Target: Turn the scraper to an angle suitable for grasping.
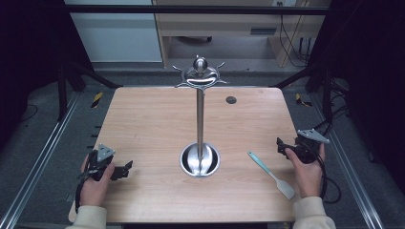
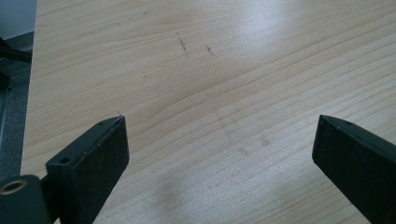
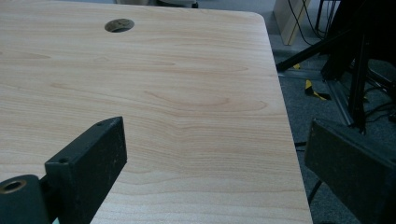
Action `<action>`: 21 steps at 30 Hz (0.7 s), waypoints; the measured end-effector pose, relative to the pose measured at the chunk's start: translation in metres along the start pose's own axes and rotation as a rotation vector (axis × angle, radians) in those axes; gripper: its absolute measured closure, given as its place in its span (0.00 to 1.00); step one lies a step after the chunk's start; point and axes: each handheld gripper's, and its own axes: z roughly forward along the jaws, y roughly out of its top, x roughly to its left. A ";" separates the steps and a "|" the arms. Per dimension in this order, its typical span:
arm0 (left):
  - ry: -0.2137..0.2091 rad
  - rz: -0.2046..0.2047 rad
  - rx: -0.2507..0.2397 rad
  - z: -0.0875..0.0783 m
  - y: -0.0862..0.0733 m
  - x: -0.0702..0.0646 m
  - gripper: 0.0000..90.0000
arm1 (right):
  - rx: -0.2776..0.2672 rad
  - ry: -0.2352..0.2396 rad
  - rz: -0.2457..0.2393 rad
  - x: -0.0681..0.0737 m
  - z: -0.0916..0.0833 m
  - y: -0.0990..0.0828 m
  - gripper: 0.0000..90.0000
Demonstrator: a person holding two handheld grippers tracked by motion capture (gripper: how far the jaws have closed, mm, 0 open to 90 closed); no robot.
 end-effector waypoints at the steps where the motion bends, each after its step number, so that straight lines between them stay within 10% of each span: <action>1: 0.000 0.004 0.003 0.000 0.000 0.000 0.04 | 0.004 0.000 0.002 0.001 0.000 0.000 0.08; 10: 0.000 0.014 0.004 0.001 0.001 -0.002 0.04 | 0.020 -0.028 -0.014 0.004 0.001 0.002 0.18; 21: 0.005 0.027 0.007 0.000 0.002 -0.001 0.04 | 0.070 0.047 -0.149 0.022 0.007 0.000 0.67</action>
